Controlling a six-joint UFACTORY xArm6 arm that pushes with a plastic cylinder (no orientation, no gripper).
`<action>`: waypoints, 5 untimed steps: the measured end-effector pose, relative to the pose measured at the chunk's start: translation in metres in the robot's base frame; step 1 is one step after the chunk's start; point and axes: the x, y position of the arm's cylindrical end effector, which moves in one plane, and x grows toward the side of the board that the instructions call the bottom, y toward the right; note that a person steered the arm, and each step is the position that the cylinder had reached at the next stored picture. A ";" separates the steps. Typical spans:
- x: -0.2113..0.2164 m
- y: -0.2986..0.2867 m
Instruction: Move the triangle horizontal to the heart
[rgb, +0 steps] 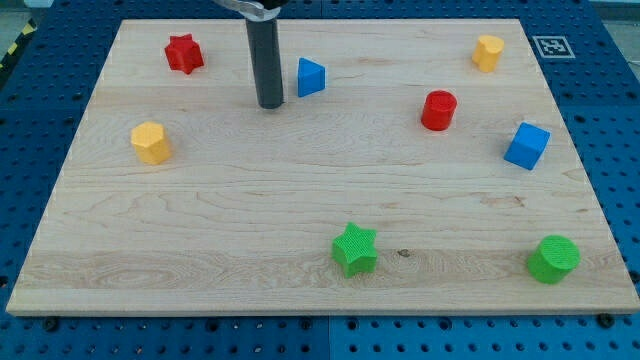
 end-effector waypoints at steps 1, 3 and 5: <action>-0.041 0.031; -0.053 0.051; -0.015 0.083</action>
